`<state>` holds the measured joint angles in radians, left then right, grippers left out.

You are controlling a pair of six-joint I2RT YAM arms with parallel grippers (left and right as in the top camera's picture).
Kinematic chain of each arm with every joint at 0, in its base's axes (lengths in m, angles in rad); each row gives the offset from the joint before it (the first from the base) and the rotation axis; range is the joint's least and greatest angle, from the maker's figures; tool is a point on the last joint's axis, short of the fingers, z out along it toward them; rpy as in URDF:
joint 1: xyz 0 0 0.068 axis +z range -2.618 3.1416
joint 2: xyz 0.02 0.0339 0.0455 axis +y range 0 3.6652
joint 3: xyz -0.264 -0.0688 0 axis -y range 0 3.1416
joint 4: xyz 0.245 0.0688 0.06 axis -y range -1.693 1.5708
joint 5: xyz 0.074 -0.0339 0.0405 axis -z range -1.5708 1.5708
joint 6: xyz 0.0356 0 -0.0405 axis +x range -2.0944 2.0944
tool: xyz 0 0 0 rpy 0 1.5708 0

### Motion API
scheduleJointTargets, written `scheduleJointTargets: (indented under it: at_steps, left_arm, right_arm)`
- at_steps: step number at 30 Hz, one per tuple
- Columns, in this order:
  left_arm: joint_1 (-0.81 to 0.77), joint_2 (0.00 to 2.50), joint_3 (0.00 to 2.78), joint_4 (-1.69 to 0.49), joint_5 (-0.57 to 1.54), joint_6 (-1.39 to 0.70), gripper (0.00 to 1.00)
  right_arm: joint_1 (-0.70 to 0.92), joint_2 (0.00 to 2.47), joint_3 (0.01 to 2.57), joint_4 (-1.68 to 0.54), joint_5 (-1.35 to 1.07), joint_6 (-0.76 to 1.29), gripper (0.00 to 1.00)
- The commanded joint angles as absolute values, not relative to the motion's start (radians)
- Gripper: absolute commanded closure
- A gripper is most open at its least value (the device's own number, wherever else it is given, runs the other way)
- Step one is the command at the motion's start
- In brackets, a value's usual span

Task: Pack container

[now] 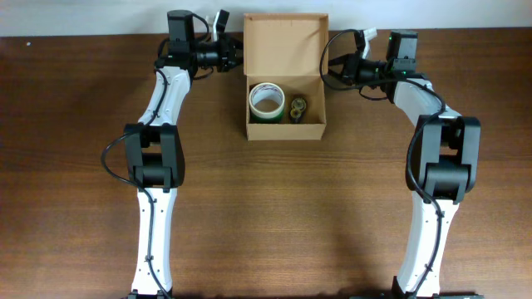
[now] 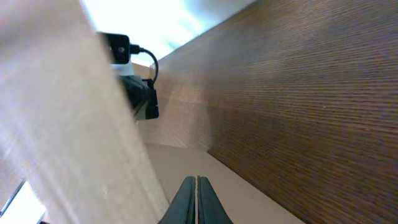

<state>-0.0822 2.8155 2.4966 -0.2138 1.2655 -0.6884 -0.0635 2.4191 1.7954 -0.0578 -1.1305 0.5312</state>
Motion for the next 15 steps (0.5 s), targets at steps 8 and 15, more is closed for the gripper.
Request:
scheduleJointTargets:
  at_steps: [8, 15]
  left_arm:
    - [-0.082, 2.811, 2.502, 0.106, 1.441, -0.914, 0.99]
    - [-0.083, 2.811, 2.502, 0.373, 1.532, -1.108, 0.98]
  right_arm:
    - [-0.052, 2.424, 1.852, 0.043, -1.224, 0.589, 0.96]
    - [-0.047, 2.424, 1.924, 0.05, -1.297, 0.604, 0.96]
